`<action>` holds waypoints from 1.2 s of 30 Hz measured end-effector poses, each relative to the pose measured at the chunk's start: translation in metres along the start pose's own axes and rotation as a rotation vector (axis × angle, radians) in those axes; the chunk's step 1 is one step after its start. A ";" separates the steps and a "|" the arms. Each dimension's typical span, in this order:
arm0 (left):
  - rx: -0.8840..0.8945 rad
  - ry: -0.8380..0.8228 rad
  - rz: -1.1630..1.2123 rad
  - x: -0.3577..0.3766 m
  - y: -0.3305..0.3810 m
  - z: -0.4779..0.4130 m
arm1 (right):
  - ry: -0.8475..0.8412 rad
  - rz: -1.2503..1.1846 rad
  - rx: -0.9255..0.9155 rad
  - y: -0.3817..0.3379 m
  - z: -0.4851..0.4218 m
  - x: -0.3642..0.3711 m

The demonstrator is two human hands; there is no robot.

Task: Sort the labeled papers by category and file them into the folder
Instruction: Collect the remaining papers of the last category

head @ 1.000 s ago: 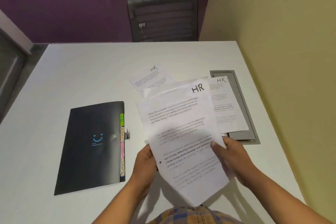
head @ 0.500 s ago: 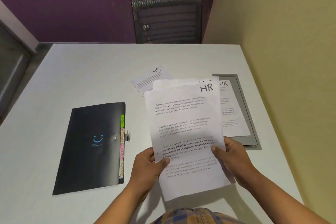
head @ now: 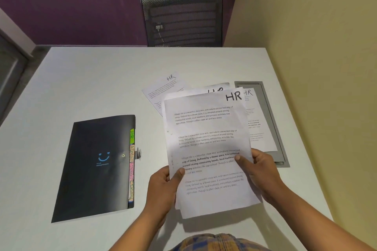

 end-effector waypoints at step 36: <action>0.069 0.220 0.098 -0.060 0.000 -0.117 | 0.436 0.849 0.109 0.029 -0.214 -0.071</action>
Point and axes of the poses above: each hand's wrist, its own z-axis away from the middle knuckle, its own x-axis out of the palm, y = z × x, the point moved 7 cm from there along -z, towards the middle knuckle, and after that the axes turned 13 degrees about y, right-handed, at the moved point
